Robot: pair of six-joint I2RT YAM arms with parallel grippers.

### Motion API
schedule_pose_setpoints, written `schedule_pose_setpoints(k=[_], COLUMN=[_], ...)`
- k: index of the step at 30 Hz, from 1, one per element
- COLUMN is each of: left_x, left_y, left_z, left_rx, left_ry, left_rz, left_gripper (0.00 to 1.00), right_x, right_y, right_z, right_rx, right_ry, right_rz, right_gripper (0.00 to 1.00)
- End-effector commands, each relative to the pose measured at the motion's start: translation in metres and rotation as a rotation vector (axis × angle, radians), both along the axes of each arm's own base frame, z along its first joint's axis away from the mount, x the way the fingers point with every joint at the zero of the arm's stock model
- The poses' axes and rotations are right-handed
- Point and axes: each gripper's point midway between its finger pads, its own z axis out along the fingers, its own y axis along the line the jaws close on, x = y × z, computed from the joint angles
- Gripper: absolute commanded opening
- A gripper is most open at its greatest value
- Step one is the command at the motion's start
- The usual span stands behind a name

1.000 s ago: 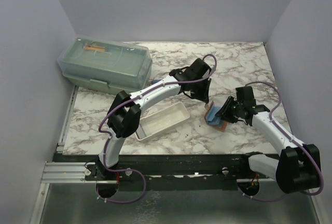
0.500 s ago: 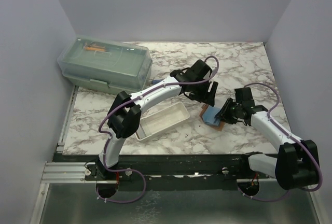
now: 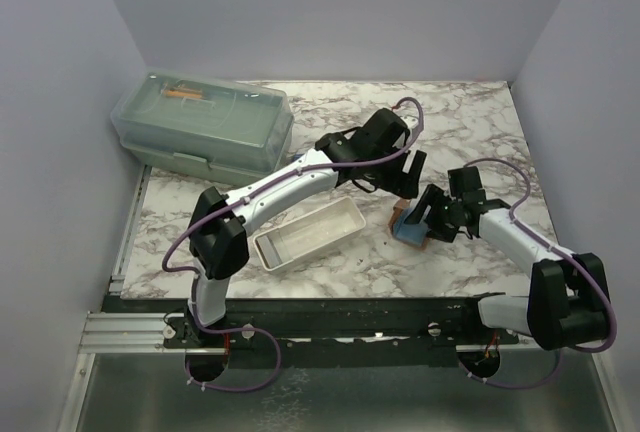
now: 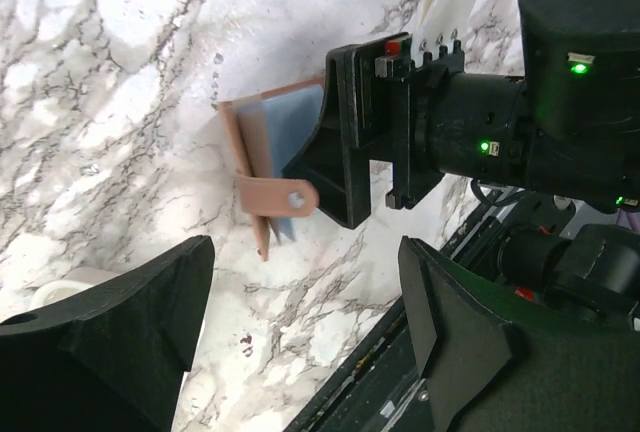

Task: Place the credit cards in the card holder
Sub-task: Open the card holder at the center of the board.

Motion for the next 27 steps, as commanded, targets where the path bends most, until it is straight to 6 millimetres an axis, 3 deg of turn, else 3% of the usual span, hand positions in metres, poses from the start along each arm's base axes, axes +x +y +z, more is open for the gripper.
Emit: schedule_pose_setpoints(k=[1, 5, 8, 12, 15, 22, 27], left_x=[0.004, -0.003, -0.015, -0.023, -0.028, -0.047, -0.056], left_y=[0.014, 0.009, -0.002, -0.007, -0.004, 0.008, 0.004], left_z=[0.014, 0.028, 0.033, 0.024, 0.014, -0.01, -0.028], left_rx=[0.007, -0.049, -0.103, -0.118, -0.112, -0.12, -0.149], left_ry=[-0.049, -0.033, 0.023, 0.081, 0.112, 0.179, 0.241], left_rz=[0.033, 0.012, -0.033, -0.056, -0.052, -0.051, -0.051], left_gripper=[0.8, 0.8, 0.79, 0.67, 0.64, 0.4, 0.32], right_x=[0.002, 0.002, 0.008, 0.017, 0.026, 0.049, 0.054], right_y=[-0.02, -0.031, -0.014, 0.008, 0.023, 0.049, 0.061], right_z=[0.01, 0.022, 0.032, 0.034, 0.032, 0.034, 0.005], right_rx=[-0.104, -0.147, -0.063, 0.052, 0.134, 0.28, 0.349], right_ry=[0.009, -0.006, -0.073, -0.098, -0.121, -0.126, -0.047], right_rz=[-0.078, -0.129, -0.069, -0.024, 0.009, 0.035, 0.025], right_gripper=[0.76, 0.77, 0.72, 0.55, 0.52, 0.27, 0.2])
